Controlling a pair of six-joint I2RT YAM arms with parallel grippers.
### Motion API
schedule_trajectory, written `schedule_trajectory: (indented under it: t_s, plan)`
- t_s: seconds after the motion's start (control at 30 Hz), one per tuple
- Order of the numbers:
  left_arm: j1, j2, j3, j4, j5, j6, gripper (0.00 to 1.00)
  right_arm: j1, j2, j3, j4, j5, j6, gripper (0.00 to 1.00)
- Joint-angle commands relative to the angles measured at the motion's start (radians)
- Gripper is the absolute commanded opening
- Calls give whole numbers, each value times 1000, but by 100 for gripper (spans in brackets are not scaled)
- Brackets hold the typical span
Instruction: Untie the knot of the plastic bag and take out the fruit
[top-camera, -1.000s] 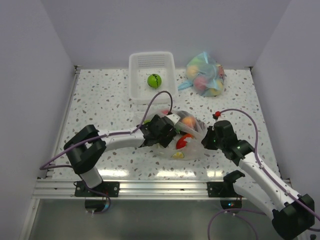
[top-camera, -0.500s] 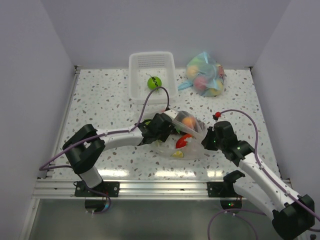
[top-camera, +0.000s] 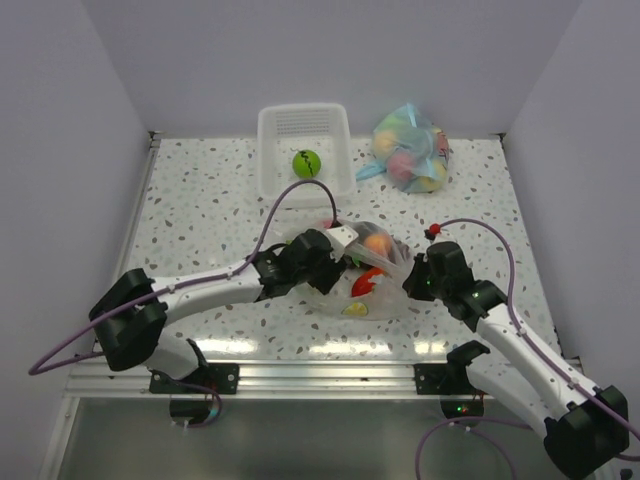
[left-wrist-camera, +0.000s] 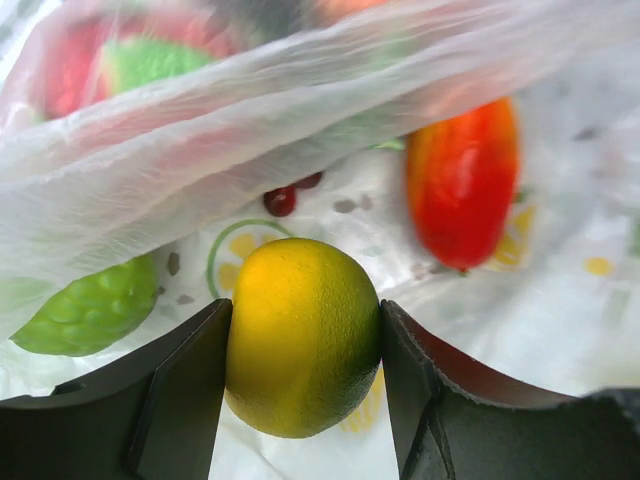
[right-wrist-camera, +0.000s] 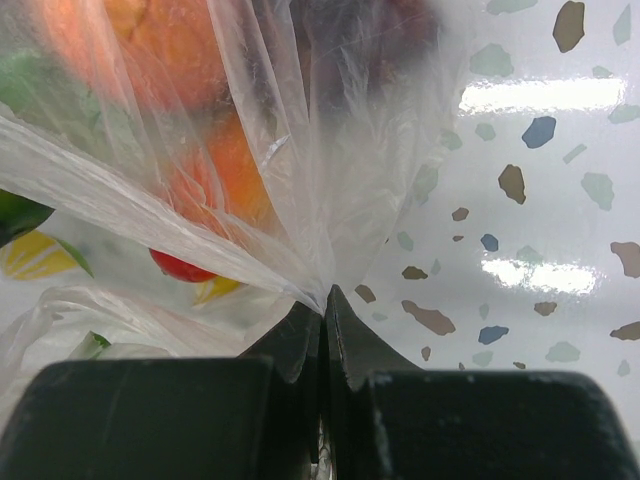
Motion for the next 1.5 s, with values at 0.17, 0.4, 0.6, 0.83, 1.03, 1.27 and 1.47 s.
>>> schedule_trajectory:
  t_s: [0.17,0.4,0.6,0.83,1.03,1.27,1.47]
  plan:
    - [-22,-228,54,-38,118,-31,22,1,19,7,43,-8,5,0]
    - [24,-305,240,-65,21,-68,13,1,14,-10,40,-13,6,0]
    - [176,-227,366,-21,-16,-77,11,1,11,-22,46,-22,9,0]
    - [366,43,557,-70,-91,-142,12,2,0,-36,44,-25,8,0]
    - [474,296,675,-52,-111,-185,18,1,5,-28,44,-34,5,0]
    - [514,477,785,-47,-84,-151,62,1,9,-19,43,-36,-5,0]
    - [509,334,662,-3,-22,-143,100,1,19,-10,40,-30,-17,0]
